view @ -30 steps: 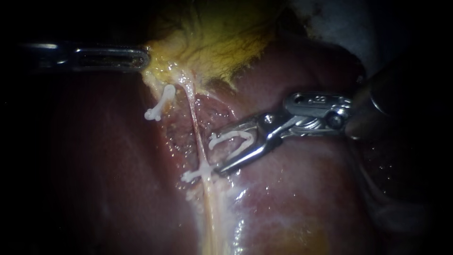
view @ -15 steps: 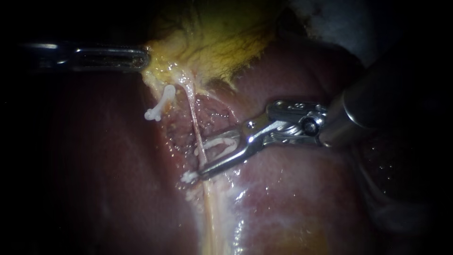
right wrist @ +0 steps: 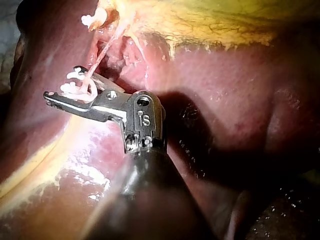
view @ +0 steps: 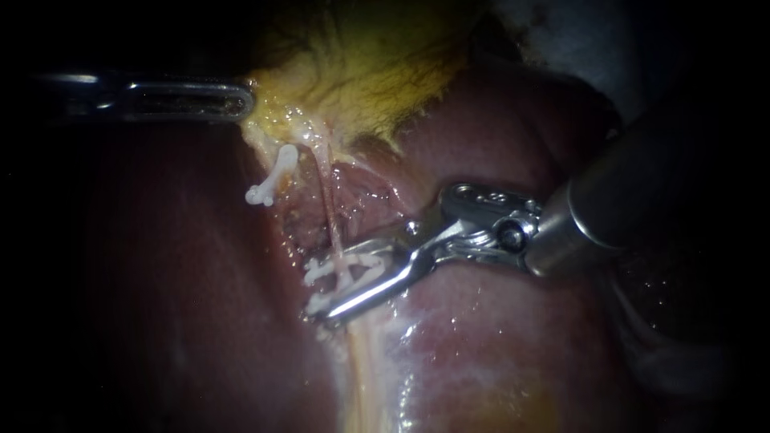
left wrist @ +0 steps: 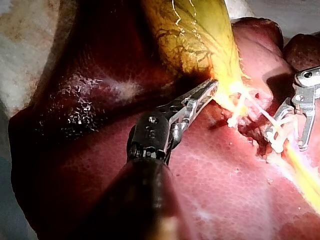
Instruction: Clipping second clip right tube
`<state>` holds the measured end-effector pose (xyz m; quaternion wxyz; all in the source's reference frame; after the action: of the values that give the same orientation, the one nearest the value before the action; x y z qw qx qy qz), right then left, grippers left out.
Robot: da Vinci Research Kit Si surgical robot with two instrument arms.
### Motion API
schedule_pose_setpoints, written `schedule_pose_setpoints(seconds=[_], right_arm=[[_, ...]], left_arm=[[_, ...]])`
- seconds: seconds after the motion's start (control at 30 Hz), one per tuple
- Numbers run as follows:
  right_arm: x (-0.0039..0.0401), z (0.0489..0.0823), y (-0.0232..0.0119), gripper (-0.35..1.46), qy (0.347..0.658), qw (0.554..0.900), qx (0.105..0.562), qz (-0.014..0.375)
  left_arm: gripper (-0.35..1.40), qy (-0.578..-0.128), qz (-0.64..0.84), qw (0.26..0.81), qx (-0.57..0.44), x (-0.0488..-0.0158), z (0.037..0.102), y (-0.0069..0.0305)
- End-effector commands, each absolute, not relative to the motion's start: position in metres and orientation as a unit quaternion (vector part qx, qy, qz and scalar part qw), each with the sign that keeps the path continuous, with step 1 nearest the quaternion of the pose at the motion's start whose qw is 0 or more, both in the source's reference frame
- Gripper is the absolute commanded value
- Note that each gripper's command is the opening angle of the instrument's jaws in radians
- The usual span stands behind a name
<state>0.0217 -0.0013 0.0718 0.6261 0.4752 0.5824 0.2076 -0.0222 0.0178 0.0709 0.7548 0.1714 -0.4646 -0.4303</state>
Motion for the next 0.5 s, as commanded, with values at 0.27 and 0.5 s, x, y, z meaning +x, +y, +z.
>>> schedule_pose_setpoints(seconds=[0.27,0.5], right_arm=[[0.0223,0.0705,-0.0009,0.43,0.597,0.627,0.463,0.191],[0.0229,0.0704,-0.0007,0.2,0.601,0.629,0.457,0.187]], left_arm=[[-0.35,-0.465,-0.43,0.755,0.171,-0.0222,0.0709,0.0178],[-0.35,-0.464,-0.43,0.755,0.171,-0.0222,0.0709,0.0179]])
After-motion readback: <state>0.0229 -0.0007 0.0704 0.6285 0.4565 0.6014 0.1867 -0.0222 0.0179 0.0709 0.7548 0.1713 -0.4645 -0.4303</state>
